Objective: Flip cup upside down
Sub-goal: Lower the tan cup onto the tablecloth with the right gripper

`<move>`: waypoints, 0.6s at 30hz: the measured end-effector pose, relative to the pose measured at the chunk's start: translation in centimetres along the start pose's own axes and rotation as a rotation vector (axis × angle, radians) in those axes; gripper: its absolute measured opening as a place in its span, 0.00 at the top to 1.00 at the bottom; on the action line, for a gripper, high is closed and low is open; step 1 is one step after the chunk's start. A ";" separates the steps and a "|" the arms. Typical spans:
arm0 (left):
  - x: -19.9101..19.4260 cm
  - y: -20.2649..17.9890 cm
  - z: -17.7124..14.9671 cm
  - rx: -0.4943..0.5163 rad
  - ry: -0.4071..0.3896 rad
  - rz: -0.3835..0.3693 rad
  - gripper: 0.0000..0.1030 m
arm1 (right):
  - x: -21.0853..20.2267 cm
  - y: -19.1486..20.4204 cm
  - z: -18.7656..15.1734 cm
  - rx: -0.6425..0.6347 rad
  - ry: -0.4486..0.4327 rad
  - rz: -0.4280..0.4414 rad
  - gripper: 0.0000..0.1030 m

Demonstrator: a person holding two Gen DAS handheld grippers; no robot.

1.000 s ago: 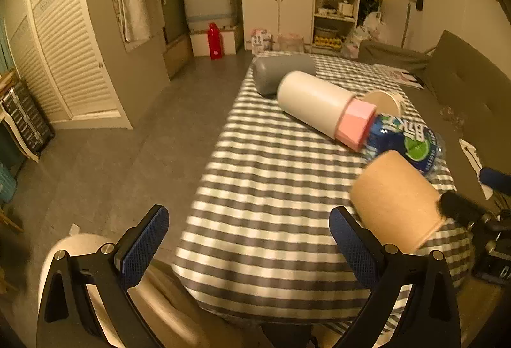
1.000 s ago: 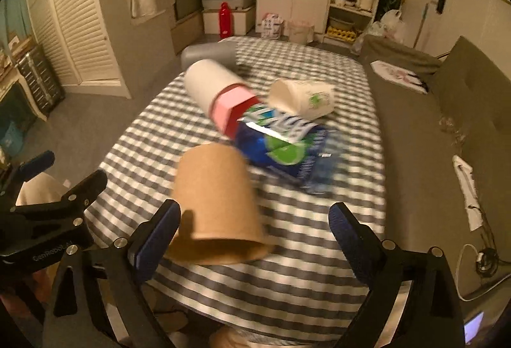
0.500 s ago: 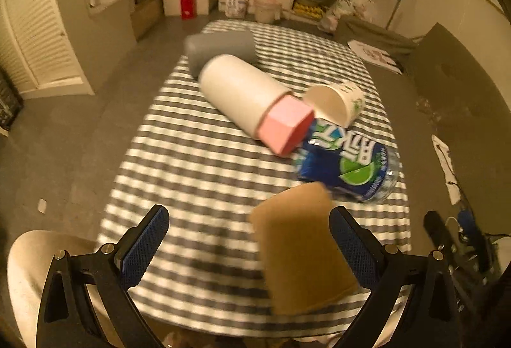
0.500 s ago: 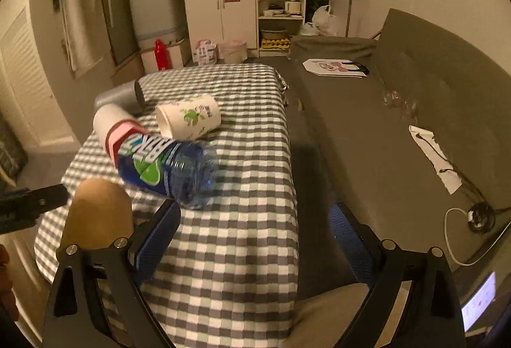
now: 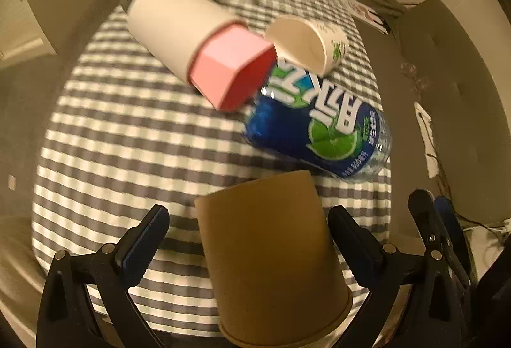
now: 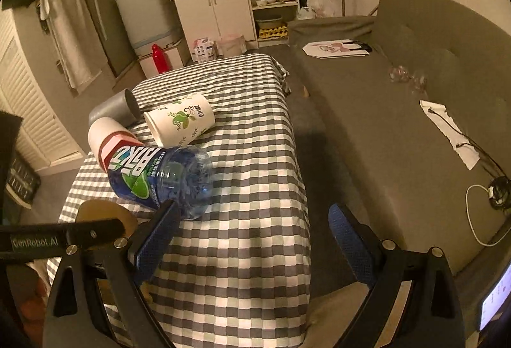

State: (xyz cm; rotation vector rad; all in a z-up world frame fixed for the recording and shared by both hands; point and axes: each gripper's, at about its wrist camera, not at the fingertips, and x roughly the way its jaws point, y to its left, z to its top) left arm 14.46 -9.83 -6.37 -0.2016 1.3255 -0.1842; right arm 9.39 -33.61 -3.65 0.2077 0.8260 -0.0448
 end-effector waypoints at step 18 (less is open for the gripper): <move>-5.6 0.0 -2.1 0.220 -0.405 0.223 0.20 | -1.5 0.8 -0.3 -0.035 -0.051 -0.044 0.08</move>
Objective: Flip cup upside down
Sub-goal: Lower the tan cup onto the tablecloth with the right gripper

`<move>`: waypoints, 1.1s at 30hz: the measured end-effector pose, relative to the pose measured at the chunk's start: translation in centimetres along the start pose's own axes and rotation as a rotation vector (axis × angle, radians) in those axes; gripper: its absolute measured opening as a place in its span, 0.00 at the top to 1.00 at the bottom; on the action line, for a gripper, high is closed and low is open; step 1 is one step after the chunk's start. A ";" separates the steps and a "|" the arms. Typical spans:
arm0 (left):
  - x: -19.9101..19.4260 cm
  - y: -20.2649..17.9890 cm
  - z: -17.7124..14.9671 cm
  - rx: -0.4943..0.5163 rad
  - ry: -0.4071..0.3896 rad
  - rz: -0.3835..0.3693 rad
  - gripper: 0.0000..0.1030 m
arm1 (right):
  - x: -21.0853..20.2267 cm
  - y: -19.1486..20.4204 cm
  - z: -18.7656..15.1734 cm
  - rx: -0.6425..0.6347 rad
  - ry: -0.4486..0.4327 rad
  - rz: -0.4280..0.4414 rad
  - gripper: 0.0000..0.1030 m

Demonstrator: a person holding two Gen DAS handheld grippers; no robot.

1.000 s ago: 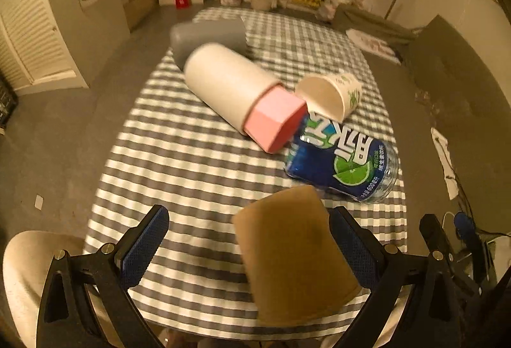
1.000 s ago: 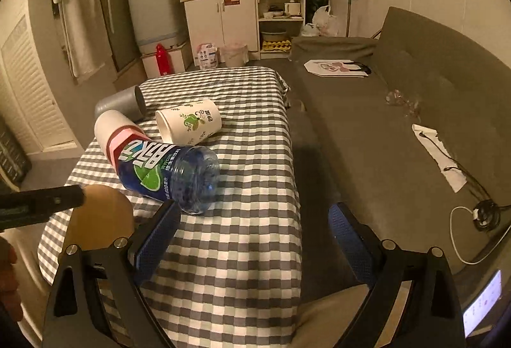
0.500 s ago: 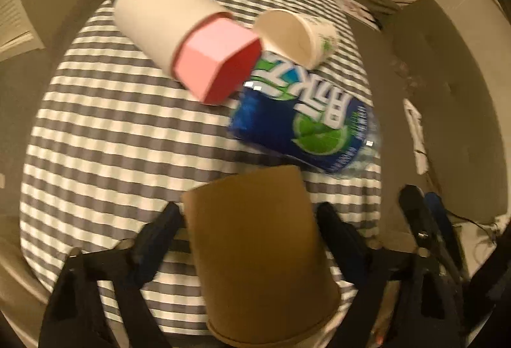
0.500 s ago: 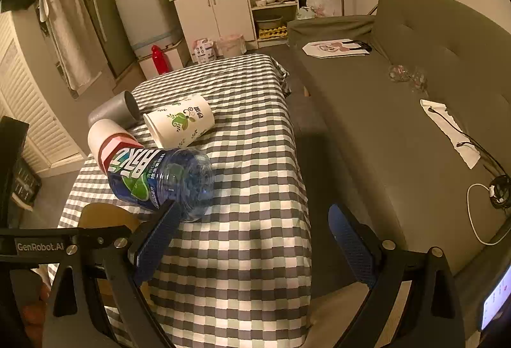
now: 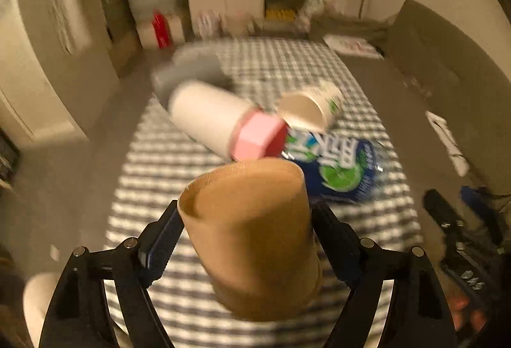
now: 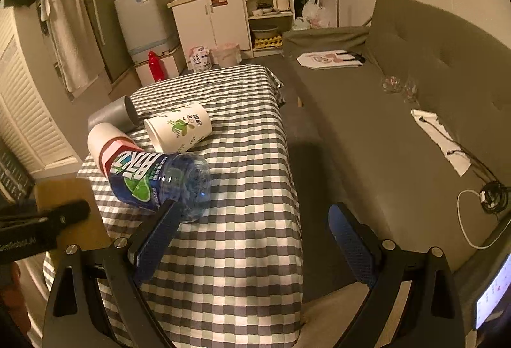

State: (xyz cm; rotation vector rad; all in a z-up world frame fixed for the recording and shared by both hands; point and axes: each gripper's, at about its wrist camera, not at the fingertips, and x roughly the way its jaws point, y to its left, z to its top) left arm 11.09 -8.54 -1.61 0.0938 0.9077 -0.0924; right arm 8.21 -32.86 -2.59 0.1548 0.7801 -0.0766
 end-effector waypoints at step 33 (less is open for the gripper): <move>1.4 2.1 -6.7 -0.026 -0.036 -0.054 0.21 | -1.2 2.4 -0.8 -0.113 -0.024 -0.060 0.08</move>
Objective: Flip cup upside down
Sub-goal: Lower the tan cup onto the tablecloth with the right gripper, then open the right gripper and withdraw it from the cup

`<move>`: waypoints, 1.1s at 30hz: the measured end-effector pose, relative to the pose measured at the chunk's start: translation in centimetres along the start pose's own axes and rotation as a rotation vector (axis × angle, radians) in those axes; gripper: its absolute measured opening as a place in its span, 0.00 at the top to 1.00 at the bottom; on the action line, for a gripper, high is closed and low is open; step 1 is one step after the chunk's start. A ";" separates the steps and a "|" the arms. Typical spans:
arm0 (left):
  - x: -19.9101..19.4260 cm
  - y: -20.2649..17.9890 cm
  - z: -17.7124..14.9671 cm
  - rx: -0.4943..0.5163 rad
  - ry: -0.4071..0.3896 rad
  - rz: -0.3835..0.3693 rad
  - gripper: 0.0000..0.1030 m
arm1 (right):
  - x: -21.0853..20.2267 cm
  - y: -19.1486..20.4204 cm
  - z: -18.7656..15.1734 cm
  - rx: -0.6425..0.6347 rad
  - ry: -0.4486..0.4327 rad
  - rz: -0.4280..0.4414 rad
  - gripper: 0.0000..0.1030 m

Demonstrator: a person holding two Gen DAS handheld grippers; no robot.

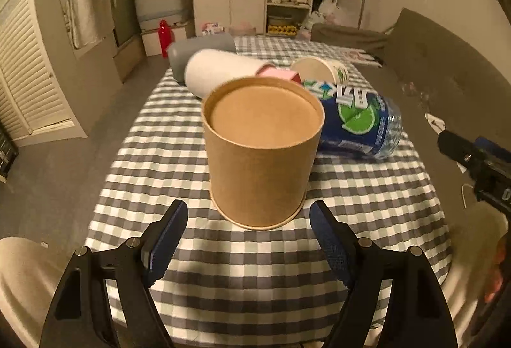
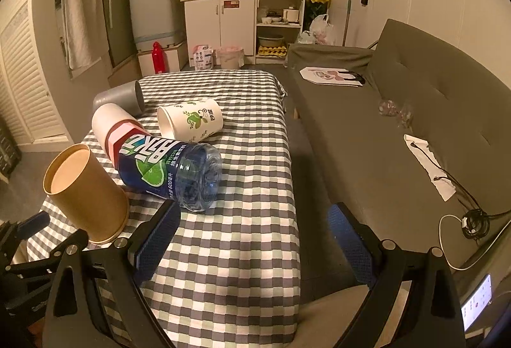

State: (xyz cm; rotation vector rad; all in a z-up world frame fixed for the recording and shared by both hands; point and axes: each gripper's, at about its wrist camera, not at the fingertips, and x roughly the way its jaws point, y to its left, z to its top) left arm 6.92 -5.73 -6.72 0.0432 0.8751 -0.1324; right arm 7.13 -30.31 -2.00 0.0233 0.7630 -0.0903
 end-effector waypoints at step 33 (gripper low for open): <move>-8.6 4.7 -0.9 -0.045 -0.197 0.007 0.15 | -5.6 3.3 -1.8 -0.001 -0.070 0.132 0.08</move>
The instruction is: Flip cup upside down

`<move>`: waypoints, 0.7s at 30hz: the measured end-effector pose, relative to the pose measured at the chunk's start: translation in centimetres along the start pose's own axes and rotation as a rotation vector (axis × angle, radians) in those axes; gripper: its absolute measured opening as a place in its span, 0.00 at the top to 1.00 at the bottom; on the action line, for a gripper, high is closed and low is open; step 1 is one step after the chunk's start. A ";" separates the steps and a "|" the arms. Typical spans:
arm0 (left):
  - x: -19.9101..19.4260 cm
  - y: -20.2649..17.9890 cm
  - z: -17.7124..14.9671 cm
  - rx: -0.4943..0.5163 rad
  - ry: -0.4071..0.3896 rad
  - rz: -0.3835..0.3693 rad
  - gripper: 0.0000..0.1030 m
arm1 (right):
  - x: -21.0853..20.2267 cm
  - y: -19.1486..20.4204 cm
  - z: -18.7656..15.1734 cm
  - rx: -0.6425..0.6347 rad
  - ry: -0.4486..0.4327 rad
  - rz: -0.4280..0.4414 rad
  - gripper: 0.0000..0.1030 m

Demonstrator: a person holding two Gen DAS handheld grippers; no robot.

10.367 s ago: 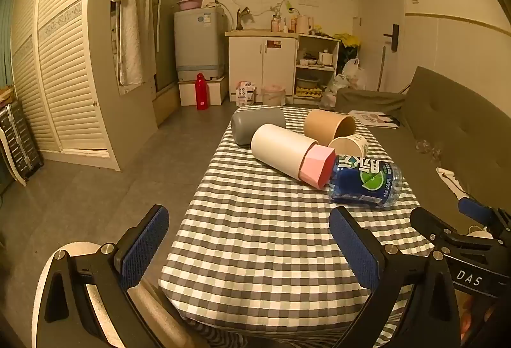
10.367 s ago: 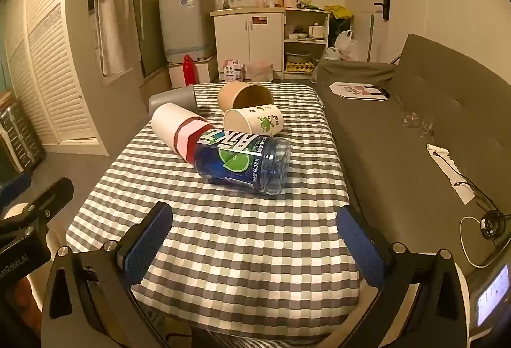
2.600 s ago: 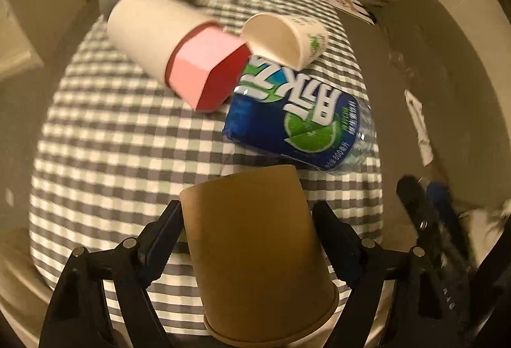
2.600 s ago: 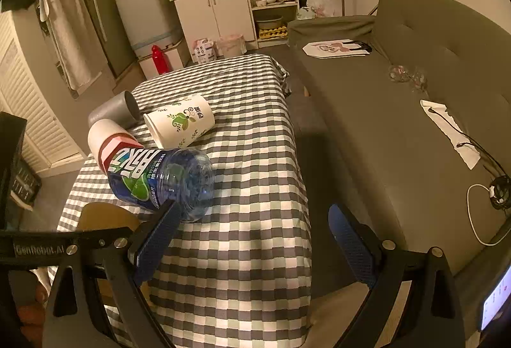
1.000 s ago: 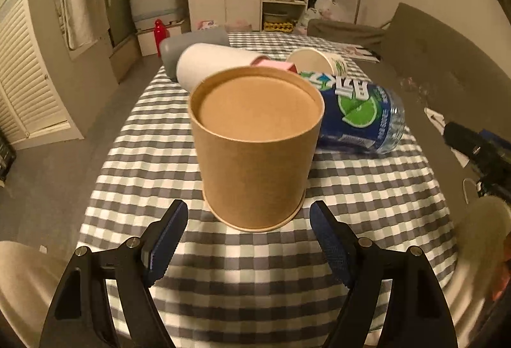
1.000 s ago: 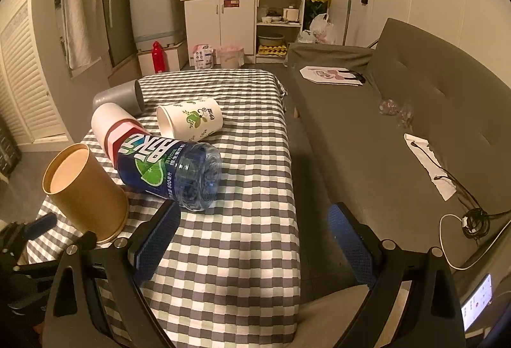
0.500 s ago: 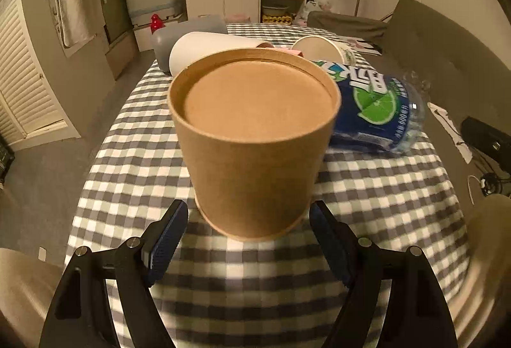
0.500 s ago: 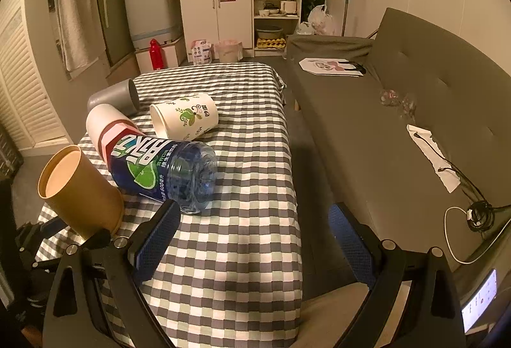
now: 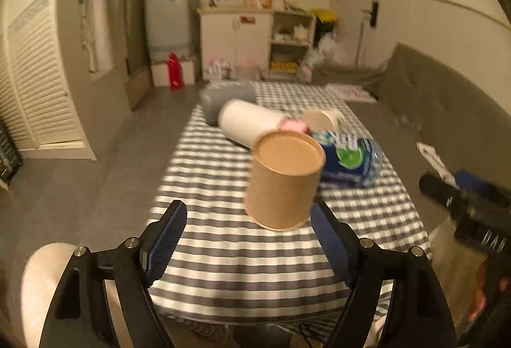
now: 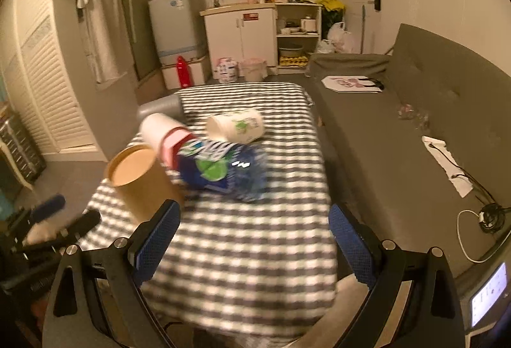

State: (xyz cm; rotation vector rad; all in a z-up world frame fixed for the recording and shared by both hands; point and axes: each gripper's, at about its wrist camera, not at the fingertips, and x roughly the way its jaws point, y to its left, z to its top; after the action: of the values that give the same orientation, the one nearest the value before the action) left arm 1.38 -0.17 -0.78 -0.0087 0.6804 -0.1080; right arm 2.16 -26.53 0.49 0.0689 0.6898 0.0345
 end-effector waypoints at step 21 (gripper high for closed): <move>-0.4 1.0 -1.0 -0.039 -0.058 0.067 0.09 | 1.1 3.0 -1.8 -0.115 -0.013 -0.002 0.00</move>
State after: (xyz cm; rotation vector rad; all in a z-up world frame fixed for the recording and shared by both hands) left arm 0.56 0.85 -1.35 -0.0264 0.6243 -0.0299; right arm 1.84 -23.35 -1.37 -0.0416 0.6732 0.0716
